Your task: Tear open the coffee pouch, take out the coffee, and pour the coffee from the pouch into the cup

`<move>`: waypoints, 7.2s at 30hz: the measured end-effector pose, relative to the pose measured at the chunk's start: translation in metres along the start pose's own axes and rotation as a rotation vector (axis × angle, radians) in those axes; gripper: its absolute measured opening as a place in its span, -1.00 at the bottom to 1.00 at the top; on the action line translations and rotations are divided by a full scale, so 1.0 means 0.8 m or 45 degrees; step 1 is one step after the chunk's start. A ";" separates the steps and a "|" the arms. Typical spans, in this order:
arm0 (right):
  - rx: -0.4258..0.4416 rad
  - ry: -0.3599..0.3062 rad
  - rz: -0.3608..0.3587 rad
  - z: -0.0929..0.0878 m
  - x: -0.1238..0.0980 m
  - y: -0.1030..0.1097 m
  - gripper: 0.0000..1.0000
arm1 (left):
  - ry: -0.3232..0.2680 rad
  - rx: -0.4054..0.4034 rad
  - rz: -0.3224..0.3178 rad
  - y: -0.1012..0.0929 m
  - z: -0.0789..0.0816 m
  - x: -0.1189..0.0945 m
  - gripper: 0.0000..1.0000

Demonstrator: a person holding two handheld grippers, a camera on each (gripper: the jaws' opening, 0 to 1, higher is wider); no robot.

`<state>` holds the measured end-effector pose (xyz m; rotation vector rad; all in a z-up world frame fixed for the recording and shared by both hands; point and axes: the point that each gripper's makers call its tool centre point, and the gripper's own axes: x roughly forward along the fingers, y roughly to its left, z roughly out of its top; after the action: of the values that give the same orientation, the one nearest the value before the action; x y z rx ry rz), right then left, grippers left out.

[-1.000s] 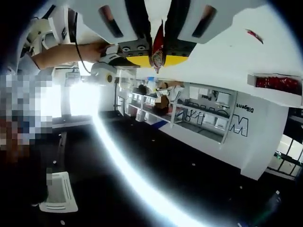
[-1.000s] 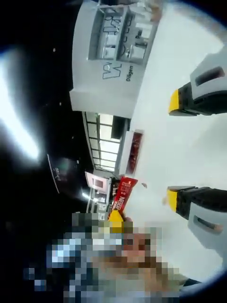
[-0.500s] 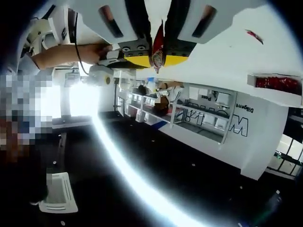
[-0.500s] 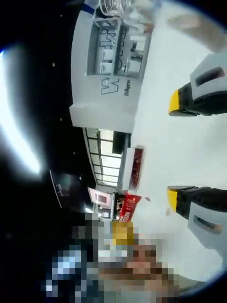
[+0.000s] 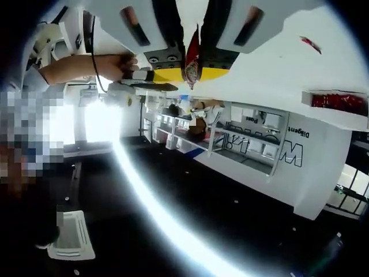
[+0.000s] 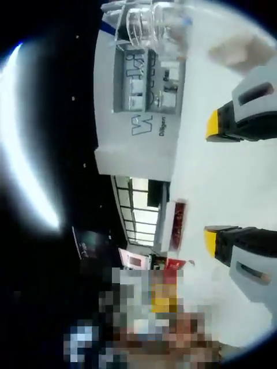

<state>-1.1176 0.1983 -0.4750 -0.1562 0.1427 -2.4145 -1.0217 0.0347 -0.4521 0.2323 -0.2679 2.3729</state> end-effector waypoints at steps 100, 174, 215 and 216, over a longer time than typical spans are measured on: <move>-0.070 0.001 -0.774 -0.004 -0.069 -0.201 0.49 | 0.023 0.017 -0.019 -0.005 -0.004 0.001 -0.79; 0.127 -0.033 -0.538 -0.021 -0.042 -0.192 0.39 | 0.037 0.018 -0.022 -0.003 -0.005 0.002 -0.79; 0.178 -0.069 -0.347 -0.019 -0.026 -0.174 0.30 | 0.047 0.017 -0.025 -0.006 -0.008 0.002 -0.79; 0.178 -0.069 -0.343 -0.019 -0.026 -0.173 0.30 | 0.048 0.016 -0.025 -0.006 -0.008 0.002 -0.79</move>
<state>-1.1940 0.3165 -0.4712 -0.1867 -0.0771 -2.6748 -1.0199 0.0406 -0.4574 0.1955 -0.2322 2.3577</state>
